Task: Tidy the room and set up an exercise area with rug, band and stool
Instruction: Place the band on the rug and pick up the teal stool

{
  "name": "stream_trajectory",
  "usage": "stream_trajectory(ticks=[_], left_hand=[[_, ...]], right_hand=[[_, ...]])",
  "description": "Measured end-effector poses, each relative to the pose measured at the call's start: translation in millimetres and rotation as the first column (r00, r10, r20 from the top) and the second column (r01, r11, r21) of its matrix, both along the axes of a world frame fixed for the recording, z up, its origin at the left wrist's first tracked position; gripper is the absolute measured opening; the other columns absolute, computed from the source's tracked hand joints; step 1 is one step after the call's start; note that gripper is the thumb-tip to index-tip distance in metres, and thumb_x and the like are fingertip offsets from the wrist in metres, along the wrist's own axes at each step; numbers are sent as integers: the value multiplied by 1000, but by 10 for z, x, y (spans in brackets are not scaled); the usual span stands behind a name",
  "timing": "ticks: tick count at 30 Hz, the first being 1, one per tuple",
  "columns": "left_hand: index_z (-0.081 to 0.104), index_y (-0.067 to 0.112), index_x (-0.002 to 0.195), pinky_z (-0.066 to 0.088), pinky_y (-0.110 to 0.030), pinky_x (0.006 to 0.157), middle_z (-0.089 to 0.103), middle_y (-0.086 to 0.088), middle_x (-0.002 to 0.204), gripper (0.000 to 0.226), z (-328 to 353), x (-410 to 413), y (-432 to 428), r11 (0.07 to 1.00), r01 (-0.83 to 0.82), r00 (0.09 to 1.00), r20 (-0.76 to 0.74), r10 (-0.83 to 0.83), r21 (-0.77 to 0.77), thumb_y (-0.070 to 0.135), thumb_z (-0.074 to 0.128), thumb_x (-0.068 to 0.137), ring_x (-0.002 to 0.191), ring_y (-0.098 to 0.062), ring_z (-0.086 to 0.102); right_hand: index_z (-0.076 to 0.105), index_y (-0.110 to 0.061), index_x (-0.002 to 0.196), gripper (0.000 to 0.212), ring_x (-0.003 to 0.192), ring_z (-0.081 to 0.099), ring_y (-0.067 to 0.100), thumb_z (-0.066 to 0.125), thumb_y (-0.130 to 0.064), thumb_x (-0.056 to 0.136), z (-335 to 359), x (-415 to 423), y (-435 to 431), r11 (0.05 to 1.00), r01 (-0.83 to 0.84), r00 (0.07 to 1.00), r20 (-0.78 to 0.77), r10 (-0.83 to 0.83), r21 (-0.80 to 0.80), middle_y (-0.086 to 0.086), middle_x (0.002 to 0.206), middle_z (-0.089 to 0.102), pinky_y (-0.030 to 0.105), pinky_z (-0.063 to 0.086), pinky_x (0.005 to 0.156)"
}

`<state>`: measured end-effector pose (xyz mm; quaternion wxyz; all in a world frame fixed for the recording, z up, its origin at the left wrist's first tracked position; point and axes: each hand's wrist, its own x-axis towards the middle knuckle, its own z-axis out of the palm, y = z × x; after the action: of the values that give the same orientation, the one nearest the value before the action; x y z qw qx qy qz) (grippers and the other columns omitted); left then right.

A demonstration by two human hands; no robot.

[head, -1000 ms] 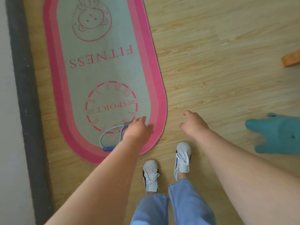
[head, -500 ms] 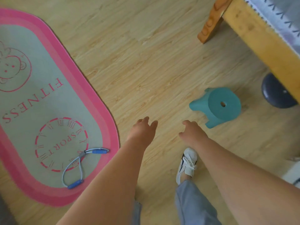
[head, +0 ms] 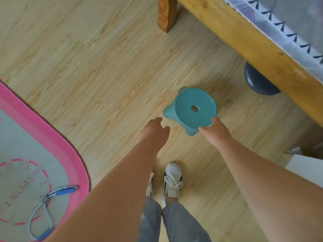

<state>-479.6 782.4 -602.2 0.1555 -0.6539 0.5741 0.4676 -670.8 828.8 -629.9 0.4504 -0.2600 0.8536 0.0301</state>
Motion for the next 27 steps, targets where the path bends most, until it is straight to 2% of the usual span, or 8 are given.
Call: stream_trajectory(ticks=[3,7,11,16,18,21,25,27], left_hand=[[30,22,149,41,-29,85,38,-2,151,54,-434,-304,-223,998,62,998,8,-62,-22,37,43,99,125,-23,51],[37,18,145,43,-32,91,49,-6,140,52,-1047,-746,-517,999,49,999,-12,-49,-10,34,47,97,125,-26,50],[51,16,130,43,-31,73,55,-3,103,40,-1615,-1023,-652,997,63,998,13,-62,-34,30,49,92,96,-26,59],[54,16,109,43,-33,70,56,-4,97,21,-2059,-1048,-756,997,31,999,17,-30,-68,28,47,92,83,-23,53],[57,16,109,45,-33,70,59,-5,98,22,-2133,-1004,-775,997,22,1000,8,-22,-76,22,47,91,84,-25,55],[58,16,118,44,-31,65,63,-5,102,30,-2112,-905,-711,998,28,1000,5,-27,-63,21,45,91,84,-24,58],[59,14,116,36,-24,50,63,-5,98,28,-1992,-574,-551,988,-145,989,-27,144,-61,23,50,91,73,-21,55],[61,12,113,40,-26,56,66,-9,101,28,-1916,-302,-466,967,-252,968,-28,251,-47,25,53,90,80,-26,60]], right_hand=[[37,-12,139,59,104,54,26,60,-33,89,-368,-272,-36,976,204,979,17,-203,-71,11,131,54,31,40,78],[29,-12,146,73,122,50,32,63,-39,88,-963,-524,-40,878,465,885,55,-462,-111,12,140,47,35,39,84],[23,-10,149,79,125,49,33,64,-39,88,-1467,-575,35,787,608,793,120,-597,-105,12,142,45,36,41,94],[40,-12,137,64,104,53,23,68,-36,85,-1849,-527,33,672,730,679,255,-689,-126,4,127,55,46,48,100],[39,-10,136,61,108,55,27,67,-32,86,-1918,-482,-6,678,719,693,235,-682,-153,6,125,56,46,49,98],[35,-8,136,59,114,57,32,63,-30,89,-1867,-416,-54,766,616,788,117,-605,-184,10,129,56,40,49,95],[38,-9,136,60,116,56,32,65,-30,87,-1651,-290,-201,870,441,896,50,-441,-220,8,129,57,34,44,89],[40,-9,133,57,114,56,31,67,-28,85,-1526,-148,-348,917,330,943,39,-330,-223,10,127,58,31,40,83]])
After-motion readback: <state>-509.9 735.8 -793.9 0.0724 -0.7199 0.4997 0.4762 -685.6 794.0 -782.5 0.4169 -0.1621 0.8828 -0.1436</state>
